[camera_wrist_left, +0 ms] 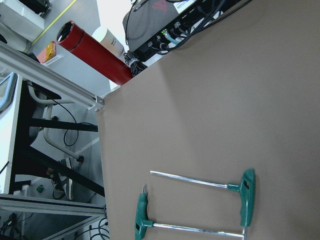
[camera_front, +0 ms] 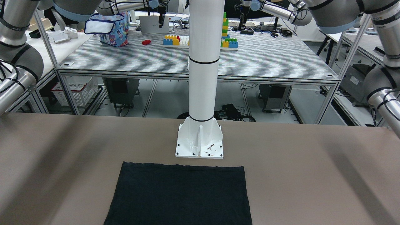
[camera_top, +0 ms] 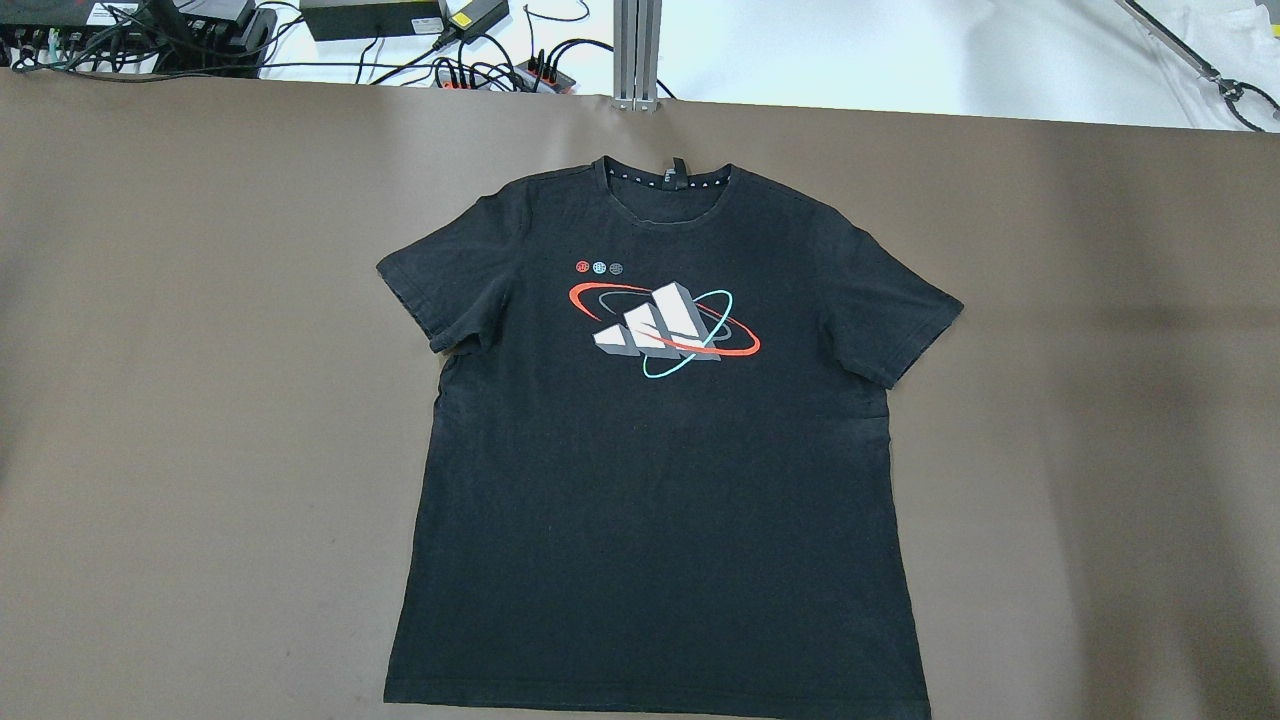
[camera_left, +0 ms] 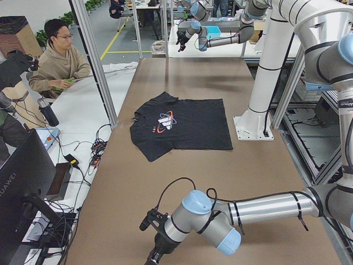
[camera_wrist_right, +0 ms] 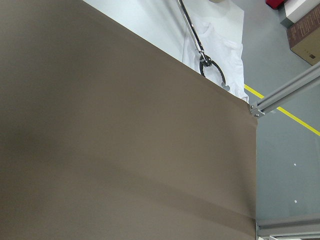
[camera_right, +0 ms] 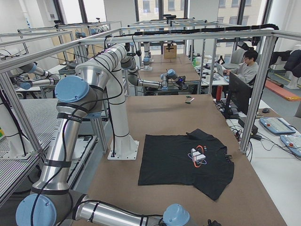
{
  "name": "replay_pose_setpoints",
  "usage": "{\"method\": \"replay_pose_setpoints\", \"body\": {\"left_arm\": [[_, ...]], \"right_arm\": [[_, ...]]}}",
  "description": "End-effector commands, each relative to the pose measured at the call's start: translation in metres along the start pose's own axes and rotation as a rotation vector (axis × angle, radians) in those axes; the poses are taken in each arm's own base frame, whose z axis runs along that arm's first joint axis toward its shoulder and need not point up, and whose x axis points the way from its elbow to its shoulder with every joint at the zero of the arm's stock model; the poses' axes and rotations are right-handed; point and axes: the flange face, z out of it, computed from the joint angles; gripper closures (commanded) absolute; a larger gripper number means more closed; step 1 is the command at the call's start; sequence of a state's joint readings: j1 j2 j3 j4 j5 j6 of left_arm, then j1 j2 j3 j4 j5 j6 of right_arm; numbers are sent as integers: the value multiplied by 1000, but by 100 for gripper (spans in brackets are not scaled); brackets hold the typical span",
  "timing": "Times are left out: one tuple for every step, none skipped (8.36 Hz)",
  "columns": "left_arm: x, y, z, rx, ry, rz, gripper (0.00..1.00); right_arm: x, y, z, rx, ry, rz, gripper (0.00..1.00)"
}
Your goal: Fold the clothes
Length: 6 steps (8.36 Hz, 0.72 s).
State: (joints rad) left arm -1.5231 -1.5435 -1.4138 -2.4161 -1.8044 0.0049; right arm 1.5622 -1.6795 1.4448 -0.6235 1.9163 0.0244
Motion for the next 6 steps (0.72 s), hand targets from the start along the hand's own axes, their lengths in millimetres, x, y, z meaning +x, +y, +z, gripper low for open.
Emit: {"method": "replay_pose_setpoints", "body": {"left_arm": [[0,5,-2,9,0,-1,0],[1,5,-4,25,-2,3,0],[1,-1,-4,31,-1,4,0],[0,3,-1,24,-4,2,0],[-1,7,-2,23,-5,1,0],[-1,8,-3,24,-5,1,0]], "right_arm": [[2,0,1,-1,3,7,5],[2,1,2,-4,5,10,5],[2,2,2,-6,4,12,5],[3,3,3,-7,7,14,5],[2,2,3,-8,6,13,5],[2,3,4,-9,6,13,5]]}}
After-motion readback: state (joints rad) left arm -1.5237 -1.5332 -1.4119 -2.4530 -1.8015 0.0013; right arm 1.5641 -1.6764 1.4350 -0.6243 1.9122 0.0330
